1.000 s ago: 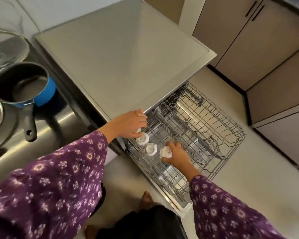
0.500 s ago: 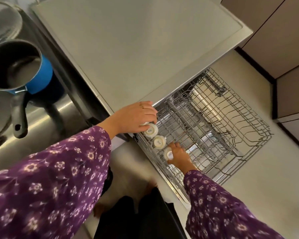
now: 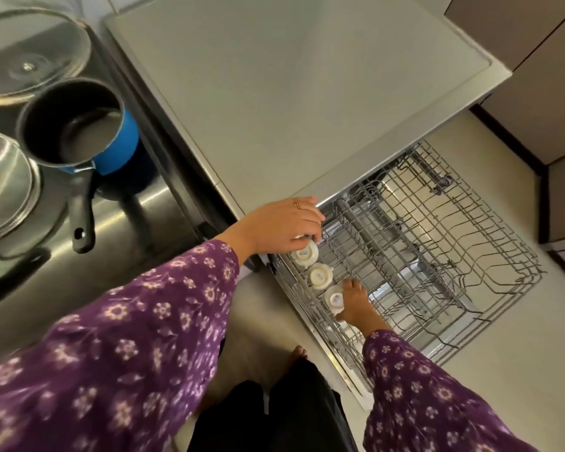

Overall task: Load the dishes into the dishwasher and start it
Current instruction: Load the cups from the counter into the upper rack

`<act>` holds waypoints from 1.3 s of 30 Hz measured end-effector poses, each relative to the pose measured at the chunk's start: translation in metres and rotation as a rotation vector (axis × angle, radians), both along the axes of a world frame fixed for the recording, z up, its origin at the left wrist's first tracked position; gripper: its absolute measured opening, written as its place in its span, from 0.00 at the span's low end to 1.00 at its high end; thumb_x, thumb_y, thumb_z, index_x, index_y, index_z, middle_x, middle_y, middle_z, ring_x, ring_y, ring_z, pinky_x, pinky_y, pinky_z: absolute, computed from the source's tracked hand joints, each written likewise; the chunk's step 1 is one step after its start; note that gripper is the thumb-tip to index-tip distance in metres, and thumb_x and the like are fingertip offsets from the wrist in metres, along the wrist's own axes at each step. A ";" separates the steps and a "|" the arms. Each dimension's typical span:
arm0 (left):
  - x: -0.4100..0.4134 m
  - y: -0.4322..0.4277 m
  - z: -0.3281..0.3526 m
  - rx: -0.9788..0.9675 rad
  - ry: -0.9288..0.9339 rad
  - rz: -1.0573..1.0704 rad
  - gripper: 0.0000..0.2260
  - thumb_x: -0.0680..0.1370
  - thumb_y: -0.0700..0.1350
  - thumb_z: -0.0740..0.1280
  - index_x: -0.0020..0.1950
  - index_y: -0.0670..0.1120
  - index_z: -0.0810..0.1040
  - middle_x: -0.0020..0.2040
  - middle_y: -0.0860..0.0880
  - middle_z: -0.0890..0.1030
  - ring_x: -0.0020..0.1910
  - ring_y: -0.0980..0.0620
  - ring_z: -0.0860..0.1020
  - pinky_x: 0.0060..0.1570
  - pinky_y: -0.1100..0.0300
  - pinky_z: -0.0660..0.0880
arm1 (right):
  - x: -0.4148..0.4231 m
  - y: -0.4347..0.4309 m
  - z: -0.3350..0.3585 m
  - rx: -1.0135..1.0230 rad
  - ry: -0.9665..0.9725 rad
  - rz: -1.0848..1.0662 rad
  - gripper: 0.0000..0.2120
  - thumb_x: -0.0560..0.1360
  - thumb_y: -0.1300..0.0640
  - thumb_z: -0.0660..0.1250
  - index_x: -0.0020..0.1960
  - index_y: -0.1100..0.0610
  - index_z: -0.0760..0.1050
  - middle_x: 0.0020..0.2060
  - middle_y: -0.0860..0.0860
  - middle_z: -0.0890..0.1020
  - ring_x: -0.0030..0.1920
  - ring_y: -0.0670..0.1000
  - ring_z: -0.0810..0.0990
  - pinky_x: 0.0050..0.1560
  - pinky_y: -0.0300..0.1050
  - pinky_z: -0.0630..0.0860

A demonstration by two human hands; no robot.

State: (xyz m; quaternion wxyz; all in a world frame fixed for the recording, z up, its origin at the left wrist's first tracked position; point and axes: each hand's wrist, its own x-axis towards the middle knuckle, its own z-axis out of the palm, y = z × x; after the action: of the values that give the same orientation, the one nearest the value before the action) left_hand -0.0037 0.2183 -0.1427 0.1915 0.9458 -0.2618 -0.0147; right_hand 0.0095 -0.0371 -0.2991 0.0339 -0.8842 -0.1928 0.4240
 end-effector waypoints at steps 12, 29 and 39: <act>-0.070 -0.015 0.064 -0.429 0.111 0.425 0.12 0.78 0.45 0.67 0.60 0.45 0.77 0.53 0.48 0.81 0.53 0.52 0.76 0.57 0.59 0.70 | -0.069 0.073 0.129 0.432 -0.135 0.086 0.11 0.73 0.56 0.67 0.45 0.64 0.80 0.42 0.59 0.81 0.44 0.56 0.79 0.48 0.46 0.75; -0.561 0.132 0.169 -0.656 -0.470 1.524 0.13 0.73 0.41 0.70 0.56 0.51 0.74 0.44 0.57 0.81 0.43 0.64 0.79 0.48 0.68 0.74 | -0.409 0.377 0.315 0.758 0.267 1.044 0.05 0.73 0.55 0.68 0.47 0.54 0.80 0.38 0.46 0.83 0.36 0.41 0.77 0.40 0.42 0.74; -0.785 0.191 0.165 -0.447 -0.504 2.093 0.15 0.74 0.39 0.72 0.59 0.43 0.75 0.52 0.47 0.79 0.51 0.52 0.78 0.53 0.56 0.76 | -0.586 0.513 0.303 0.716 -0.079 1.495 0.21 0.71 0.57 0.69 0.63 0.60 0.74 0.60 0.57 0.77 0.61 0.56 0.73 0.61 0.44 0.68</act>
State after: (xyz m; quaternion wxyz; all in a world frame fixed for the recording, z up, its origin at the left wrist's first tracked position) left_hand -0.7890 0.4090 0.0220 0.2172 0.6200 0.6413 0.3964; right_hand -0.5764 0.4762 0.0039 0.0160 -0.4730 -0.8540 0.2162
